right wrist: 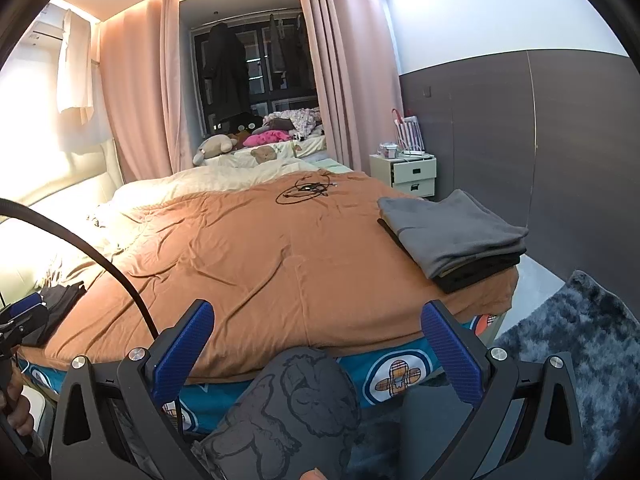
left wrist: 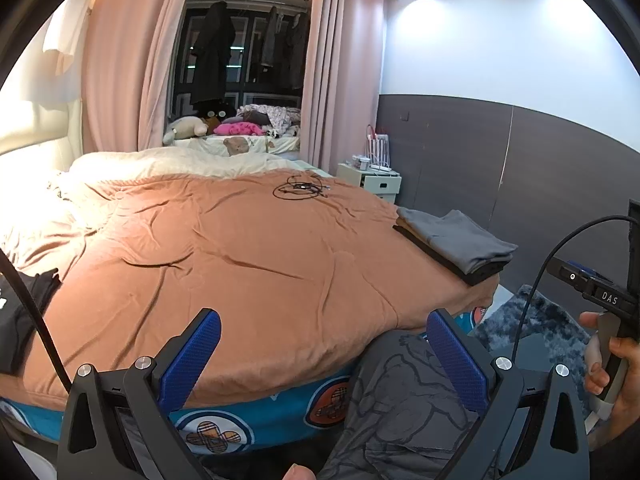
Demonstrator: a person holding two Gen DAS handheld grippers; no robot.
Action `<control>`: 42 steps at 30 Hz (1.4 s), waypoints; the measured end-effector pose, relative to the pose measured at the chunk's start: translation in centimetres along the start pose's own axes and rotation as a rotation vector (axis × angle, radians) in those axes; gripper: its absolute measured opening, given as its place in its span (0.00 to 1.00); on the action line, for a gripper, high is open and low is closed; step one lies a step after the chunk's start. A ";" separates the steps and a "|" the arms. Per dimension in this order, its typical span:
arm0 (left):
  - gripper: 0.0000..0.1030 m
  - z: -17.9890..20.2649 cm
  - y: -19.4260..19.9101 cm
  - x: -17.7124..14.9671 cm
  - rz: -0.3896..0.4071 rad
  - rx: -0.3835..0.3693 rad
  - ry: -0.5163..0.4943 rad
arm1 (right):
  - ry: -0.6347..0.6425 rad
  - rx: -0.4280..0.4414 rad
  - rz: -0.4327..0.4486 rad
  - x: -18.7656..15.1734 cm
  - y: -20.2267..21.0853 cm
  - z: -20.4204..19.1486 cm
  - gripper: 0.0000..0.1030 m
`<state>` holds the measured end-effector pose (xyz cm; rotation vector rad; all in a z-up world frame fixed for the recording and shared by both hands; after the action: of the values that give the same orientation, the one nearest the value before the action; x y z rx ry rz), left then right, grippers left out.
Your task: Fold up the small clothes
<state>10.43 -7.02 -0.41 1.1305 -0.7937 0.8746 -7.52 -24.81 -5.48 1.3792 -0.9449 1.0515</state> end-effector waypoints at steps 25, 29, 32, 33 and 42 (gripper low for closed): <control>1.00 0.1 1.9 0.1 0.042 0.011 0.016 | 0.024 0.010 0.008 0.0 0.0 0.9 1.00; 1.00 0.1 1.8 0.1 0.043 0.010 0.016 | 0.026 0.009 0.009 -0.1 0.1 1.0 1.00; 1.00 0.1 1.9 0.1 0.043 0.011 0.020 | 0.026 0.010 0.011 -0.1 0.1 1.2 1.00; 1.00 0.2 2.0 0.0 0.044 0.010 0.021 | 0.026 0.011 0.011 -0.1 0.1 1.2 1.00; 1.00 0.4 2.2 0.0 0.051 0.015 0.021 | 0.025 0.019 0.013 -0.4 0.2 1.2 1.00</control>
<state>8.39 -6.98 0.61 1.1164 -0.8032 0.9344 -7.74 -26.02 -5.82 1.3745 -0.9288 1.0880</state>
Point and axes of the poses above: each gripper's, at about its wrist camera, not at the fingertips, and y roughly against the way its jaws point, z to its right, x to its top, the point moved 3 cm from there along -y, roughly the way its jaws point, and after that the axes turned 9 degrees about y, right-handed, at the moved point
